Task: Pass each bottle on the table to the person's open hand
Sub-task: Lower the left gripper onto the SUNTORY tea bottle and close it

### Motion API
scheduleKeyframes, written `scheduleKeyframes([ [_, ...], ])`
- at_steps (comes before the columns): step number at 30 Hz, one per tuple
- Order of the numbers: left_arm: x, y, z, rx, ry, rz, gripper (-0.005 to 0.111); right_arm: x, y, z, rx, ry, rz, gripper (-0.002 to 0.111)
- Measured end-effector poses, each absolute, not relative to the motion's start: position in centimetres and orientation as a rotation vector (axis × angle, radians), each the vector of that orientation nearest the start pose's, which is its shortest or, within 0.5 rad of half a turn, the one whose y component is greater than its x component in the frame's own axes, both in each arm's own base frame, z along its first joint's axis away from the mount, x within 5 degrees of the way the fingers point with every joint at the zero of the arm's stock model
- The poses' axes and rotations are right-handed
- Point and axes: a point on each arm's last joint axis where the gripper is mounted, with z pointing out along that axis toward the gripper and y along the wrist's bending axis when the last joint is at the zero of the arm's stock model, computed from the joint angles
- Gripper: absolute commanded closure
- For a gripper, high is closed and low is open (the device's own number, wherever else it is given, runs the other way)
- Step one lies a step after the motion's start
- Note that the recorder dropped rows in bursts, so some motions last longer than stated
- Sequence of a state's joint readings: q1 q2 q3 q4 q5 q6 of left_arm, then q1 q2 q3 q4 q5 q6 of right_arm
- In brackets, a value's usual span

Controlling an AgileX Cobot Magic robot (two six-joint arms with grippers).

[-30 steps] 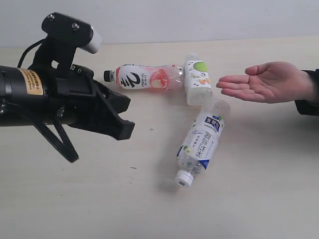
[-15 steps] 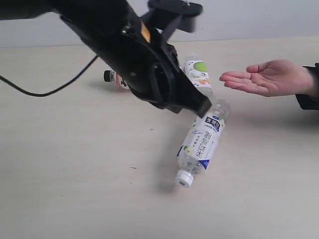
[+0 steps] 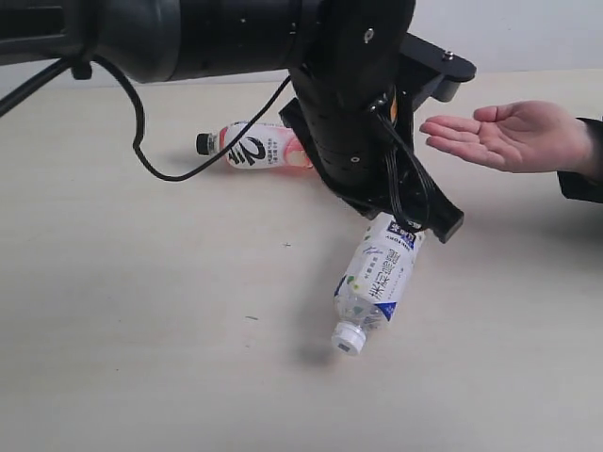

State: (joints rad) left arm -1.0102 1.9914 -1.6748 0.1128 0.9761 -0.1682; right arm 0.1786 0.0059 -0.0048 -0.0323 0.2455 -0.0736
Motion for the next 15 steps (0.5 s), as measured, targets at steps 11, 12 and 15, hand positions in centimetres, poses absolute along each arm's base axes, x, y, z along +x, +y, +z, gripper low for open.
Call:
scheduleKeyframes([
  [11,23.76,-36.39,24.97,1.167,2.521,-0.167,0.058,5.48,0.92,19.22,-0.239,1.714,0.047,0.108],
  [12,23.75,-36.37,24.97,1.157,2.528,-0.168,0.058,5.48,0.92,19.22,-0.239,1.714,0.047,0.108],
  [15,23.74,-36.35,24.96,1.139,2.539,-0.169,0.058,5.48,0.92,19.22,-0.239,1.714,0.047,0.108],
])
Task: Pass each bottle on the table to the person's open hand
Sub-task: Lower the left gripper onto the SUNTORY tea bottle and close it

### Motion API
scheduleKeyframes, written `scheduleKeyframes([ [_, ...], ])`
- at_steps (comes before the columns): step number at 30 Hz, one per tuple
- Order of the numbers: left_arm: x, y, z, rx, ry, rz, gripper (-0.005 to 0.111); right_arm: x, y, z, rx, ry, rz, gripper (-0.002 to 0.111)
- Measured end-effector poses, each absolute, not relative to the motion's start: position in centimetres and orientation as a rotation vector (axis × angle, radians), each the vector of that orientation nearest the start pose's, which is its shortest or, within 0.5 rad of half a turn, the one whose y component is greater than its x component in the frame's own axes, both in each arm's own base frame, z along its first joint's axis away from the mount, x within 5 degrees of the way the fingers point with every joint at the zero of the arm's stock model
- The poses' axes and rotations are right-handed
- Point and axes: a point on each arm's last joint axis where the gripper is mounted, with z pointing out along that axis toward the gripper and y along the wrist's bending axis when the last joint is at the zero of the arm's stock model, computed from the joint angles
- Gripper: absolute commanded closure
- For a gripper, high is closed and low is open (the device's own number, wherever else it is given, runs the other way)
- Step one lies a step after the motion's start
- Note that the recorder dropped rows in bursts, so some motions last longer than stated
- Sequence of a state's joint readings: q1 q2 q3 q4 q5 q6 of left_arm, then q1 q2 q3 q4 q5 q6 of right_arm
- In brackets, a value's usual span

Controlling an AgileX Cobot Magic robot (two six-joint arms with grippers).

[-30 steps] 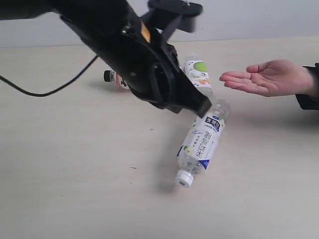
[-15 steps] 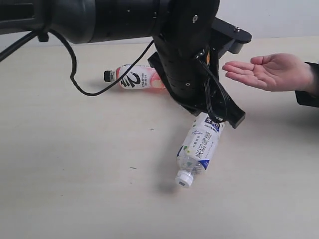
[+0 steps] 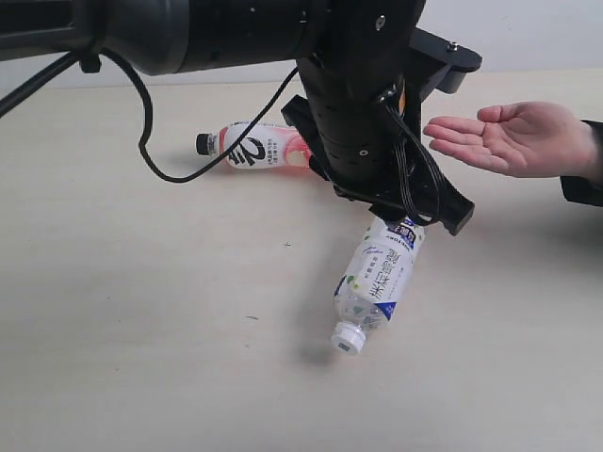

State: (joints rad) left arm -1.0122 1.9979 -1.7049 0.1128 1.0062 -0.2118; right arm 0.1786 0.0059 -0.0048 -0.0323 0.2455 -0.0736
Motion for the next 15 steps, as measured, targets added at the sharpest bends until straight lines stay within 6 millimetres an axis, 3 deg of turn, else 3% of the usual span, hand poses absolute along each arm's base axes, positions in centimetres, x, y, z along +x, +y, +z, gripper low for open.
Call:
scheduleKeyframes([
  [5,23.73,-36.36,24.96,1.120,2.549,-0.175,0.056,5.48,0.92,19.22,-0.239,1.714,0.047,0.108],
  [11,23.73,-36.36,24.96,1.117,2.550,-0.175,0.038,5.48,0.92,19.22,-0.239,1.714,0.047,0.108],
  [15,23.73,-36.36,24.96,1.117,2.550,-0.175,0.036,5.48,0.92,19.22,-0.239,1.714,0.047,0.108],
])
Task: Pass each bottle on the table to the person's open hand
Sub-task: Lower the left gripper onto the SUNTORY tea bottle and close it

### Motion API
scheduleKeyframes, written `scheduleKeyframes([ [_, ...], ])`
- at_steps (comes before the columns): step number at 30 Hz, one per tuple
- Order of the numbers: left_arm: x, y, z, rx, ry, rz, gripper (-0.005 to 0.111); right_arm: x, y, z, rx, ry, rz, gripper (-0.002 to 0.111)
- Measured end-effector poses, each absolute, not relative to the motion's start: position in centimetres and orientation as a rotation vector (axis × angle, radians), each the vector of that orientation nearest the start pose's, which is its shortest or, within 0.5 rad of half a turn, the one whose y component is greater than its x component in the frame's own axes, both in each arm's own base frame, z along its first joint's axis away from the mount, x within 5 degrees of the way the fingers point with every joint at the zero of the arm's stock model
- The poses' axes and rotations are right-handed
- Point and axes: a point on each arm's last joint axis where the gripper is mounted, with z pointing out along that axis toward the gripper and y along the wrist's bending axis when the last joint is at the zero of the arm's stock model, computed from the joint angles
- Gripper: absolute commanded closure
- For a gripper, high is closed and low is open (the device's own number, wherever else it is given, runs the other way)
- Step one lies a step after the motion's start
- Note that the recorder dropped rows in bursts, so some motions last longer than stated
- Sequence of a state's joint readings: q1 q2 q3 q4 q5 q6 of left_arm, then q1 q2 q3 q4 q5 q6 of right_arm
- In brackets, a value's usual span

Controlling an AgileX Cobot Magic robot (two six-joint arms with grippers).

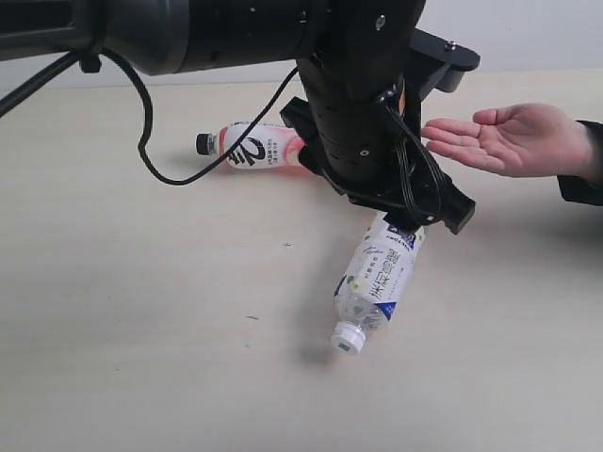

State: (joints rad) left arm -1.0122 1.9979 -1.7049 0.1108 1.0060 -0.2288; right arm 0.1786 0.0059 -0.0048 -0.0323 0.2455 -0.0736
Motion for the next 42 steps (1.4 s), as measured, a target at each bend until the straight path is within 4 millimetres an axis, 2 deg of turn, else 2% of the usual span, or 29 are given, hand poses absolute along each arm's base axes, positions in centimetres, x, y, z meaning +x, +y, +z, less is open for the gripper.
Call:
scheduleKeyframes([
  [38,23.56,-36.12,24.85,1.114,2.585,-0.155,0.036,5.48,0.92,19.22,-0.239,1.714,0.047,0.108],
  [42,23.70,-36.37,25.61,1.099,2.584,-0.166,0.036,5.48,0.92,19.22,-0.239,1.714,0.047,0.108],
])
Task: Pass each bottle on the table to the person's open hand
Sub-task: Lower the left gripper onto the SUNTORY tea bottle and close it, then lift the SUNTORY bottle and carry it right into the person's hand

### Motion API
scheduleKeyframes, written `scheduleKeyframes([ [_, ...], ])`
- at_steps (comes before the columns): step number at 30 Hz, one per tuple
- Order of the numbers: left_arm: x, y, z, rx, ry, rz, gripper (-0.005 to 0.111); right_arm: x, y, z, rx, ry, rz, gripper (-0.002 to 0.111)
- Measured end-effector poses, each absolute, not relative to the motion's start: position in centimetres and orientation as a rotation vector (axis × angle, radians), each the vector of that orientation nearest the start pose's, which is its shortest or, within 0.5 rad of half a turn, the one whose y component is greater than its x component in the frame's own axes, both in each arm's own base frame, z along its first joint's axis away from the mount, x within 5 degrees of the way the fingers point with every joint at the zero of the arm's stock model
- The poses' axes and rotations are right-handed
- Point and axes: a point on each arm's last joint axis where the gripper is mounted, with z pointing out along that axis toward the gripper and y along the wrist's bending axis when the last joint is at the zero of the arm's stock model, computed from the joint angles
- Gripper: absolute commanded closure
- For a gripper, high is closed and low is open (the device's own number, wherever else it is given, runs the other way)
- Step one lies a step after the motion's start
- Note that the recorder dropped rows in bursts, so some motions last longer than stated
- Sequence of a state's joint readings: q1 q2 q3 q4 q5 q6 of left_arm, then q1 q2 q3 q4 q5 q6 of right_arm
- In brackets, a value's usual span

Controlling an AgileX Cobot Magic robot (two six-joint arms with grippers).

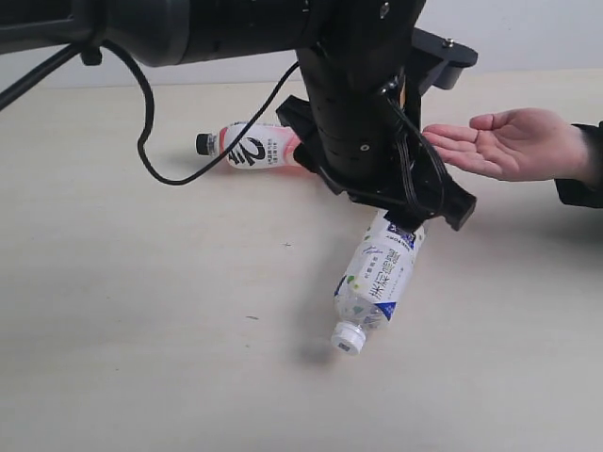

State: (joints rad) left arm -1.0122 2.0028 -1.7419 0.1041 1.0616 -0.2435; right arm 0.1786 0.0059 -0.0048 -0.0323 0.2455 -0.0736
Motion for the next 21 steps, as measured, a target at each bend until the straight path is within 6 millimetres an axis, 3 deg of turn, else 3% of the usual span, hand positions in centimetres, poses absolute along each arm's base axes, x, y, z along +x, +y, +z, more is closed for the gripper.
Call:
scheduleKeyframes([
  [4,23.9,-37.2,26.8,1.086,2.604,-0.204,0.036,5.5,0.9,19.2,-0.239,1.714,0.047,0.108],
  [8,24.4,-38.2,26.3,1.104,2.643,-0.191,0.036,5.5,0.9,19.2,-0.239,1.714,0.047,0.108],
  [16,25.3,-39.7,20.5,1.171,2.742,-0.082,0.036,5.5,0.9,19.2,-0.239,1.714,0.047,0.108],
  [21,25.6,-40.1,18.4,1.189,2.756,-0.062,0.025,5.5,0.9,19.2,-0.239,1.714,0.047,0.108],
])
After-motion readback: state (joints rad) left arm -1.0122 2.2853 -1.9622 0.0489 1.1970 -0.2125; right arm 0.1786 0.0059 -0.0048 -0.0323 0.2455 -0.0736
